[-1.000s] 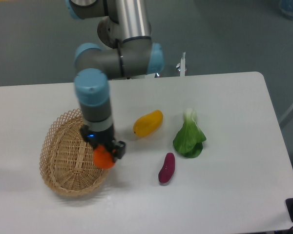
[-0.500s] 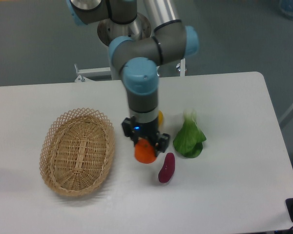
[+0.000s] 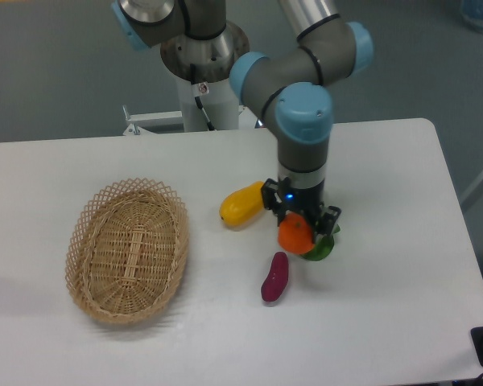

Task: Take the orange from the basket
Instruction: 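Carry the orange over beside the green bok choy and hold it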

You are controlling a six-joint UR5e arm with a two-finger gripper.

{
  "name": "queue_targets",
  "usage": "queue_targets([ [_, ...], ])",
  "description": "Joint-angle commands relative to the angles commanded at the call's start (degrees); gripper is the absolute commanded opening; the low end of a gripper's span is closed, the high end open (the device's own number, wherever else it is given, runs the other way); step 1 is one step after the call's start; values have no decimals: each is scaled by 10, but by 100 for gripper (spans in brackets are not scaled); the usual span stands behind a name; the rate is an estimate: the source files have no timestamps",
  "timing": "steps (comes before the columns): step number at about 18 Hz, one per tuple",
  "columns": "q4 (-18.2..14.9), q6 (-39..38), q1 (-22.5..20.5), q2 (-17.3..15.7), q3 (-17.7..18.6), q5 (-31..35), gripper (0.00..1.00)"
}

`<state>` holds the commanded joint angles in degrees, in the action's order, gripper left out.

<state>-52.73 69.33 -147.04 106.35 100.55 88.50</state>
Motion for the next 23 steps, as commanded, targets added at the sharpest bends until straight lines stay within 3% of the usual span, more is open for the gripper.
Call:
queue_targets([
  [6,3,27,-16,22,-27,1,60],
  [15,-1,31,-19,19,-42,2,60],
  [18,-43,31,-19,21,-63,25,60],
  [23,-44,30,-21,21,-65,26,60],
])
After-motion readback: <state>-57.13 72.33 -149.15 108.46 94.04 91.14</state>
